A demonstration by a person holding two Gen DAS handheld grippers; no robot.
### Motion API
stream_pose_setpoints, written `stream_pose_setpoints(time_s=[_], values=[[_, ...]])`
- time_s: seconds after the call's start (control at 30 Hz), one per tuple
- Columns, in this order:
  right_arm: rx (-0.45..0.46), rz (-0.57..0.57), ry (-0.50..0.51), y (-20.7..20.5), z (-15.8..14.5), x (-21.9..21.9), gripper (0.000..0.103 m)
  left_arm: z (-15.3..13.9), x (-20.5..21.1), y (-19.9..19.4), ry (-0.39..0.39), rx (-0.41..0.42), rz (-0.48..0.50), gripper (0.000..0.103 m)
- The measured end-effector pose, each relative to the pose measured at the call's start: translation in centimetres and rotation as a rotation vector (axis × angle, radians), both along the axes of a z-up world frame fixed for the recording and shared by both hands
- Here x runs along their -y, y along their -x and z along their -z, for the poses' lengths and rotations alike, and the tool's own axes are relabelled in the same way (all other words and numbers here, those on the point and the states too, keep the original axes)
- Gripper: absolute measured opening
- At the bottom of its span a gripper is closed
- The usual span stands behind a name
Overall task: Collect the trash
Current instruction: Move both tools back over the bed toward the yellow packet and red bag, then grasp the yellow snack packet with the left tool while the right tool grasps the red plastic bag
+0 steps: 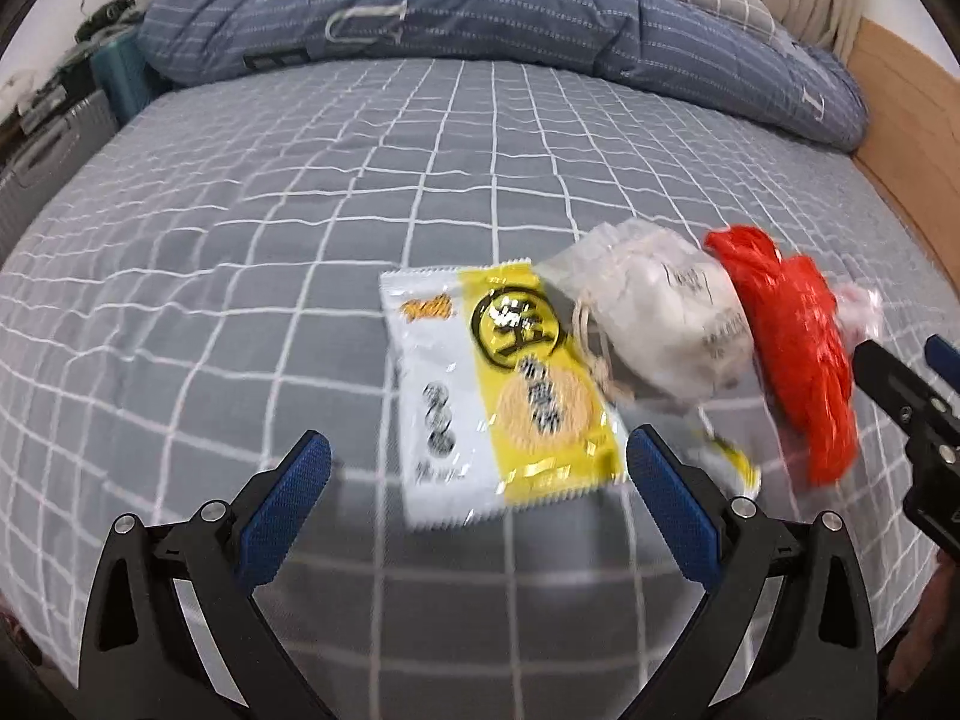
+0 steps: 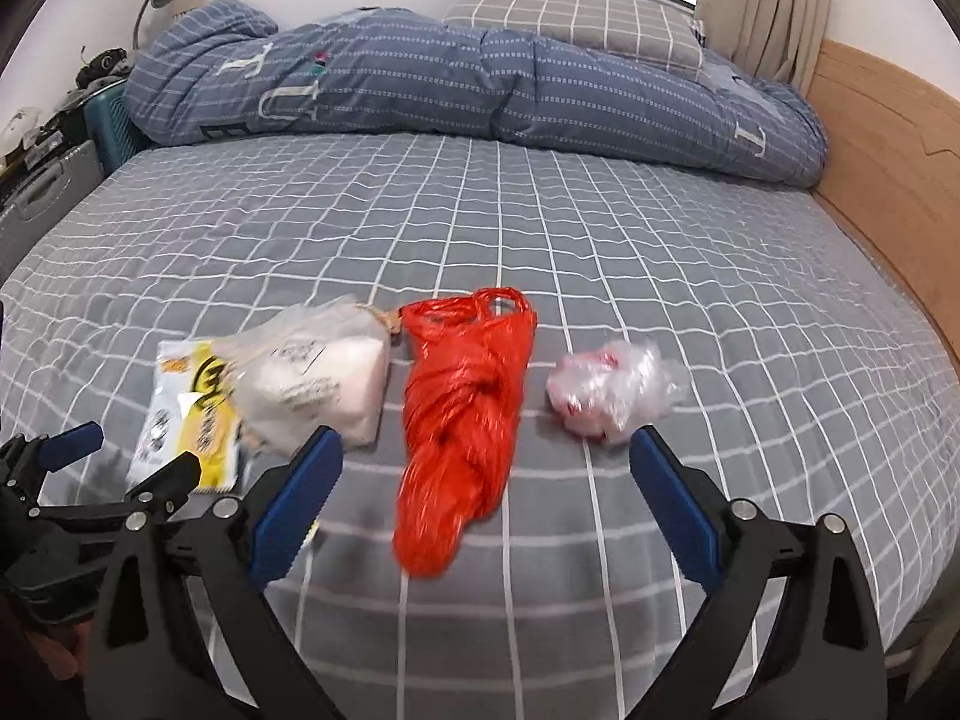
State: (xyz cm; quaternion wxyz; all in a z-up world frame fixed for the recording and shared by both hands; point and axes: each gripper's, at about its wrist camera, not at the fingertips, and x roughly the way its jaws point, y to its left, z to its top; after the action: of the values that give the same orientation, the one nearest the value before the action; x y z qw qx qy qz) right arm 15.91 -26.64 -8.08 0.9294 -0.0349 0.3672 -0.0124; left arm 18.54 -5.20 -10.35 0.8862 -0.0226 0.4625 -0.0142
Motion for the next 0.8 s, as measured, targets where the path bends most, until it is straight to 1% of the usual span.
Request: stream_pose_setpoints(time_s=[0.13, 0.2, 0.3, 0.37, 0.4, 0.43, 0.47, 0.53, 0.57, 0.63, 0.67, 0.73, 0.77, 0.8], values=[[-0.019, 0.007, -0.018, -2.2, 0.7, 0.3, 0.091, 1.0, 0.3, -1.7, 0.026, -0.033, 0.002, 0.097], [-0.031, 0.006, -0.029, -2.9, 1.0, 0.3, 0.090, 1.4, 0.7, -2.2, 0.004, -0.040, 0.009, 0.097], [-0.049, -0.001, -0.020, -4.2, 1.7, 0.0, 0.084, 1.9, 0.8, -2.6, -0.006, -0.050, 0.011, 0.095], [-0.068, -0.006, -0.019, -4.8, 2.3, -0.1, 0.079, 2.2, 0.8, -2.6, -0.024, -0.055, 0.016, 0.089], [-0.077, -0.007, -0.021, -5.0, 2.6, -0.1, 0.074, 2.4, 0.9, -2.6, -0.037, -0.056, 0.021, 0.086], [-0.088, -0.012, -0.025, -5.2, 2.9, -0.2, 0.068, 2.6, 0.9, -2.5, -0.042, -0.059, 0.025, 0.081], [-0.102, -0.019, -0.028, -5.4, 3.3, -0.3, 0.064, 2.7, 0.9, -2.5, -0.043, -0.061, 0.026, 0.079], [-0.114, -0.027, -0.032, -5.6, 3.6, -0.5, 0.053, 2.7, 0.8, -2.6, -0.048, -0.060, 0.025, 0.065], [-0.118, -0.033, -0.035, -5.7, 3.8, -0.7, 0.051, 2.7, 0.8, -2.6, -0.054, -0.056, 0.028, 0.061], [-0.121, -0.044, -0.034, -5.6, 3.9, -1.0, 0.043, 2.7, 0.6, -2.5, -0.058, -0.052, 0.028, 0.046], [-0.120, -0.049, -0.034, -5.5, 3.9, -1.1, 0.041, 2.7, 0.5, -2.6, -0.059, -0.049, 0.029, 0.043], [-0.113, -0.053, -0.025, -5.3, 3.8, -1.4, 0.039, 2.5, 0.2, -2.5, -0.057, -0.042, 0.035, 0.027], [-0.111, -0.057, -0.025, -5.2, 3.6, -1.5, 0.039, 2.4, 0.1, -2.5, -0.057, -0.040, 0.039, 0.023], [-0.107, -0.063, -0.029, -5.1, 3.4, -1.5, 0.039, 2.2, -0.1, -2.5, -0.053, -0.036, 0.043, 0.016]])
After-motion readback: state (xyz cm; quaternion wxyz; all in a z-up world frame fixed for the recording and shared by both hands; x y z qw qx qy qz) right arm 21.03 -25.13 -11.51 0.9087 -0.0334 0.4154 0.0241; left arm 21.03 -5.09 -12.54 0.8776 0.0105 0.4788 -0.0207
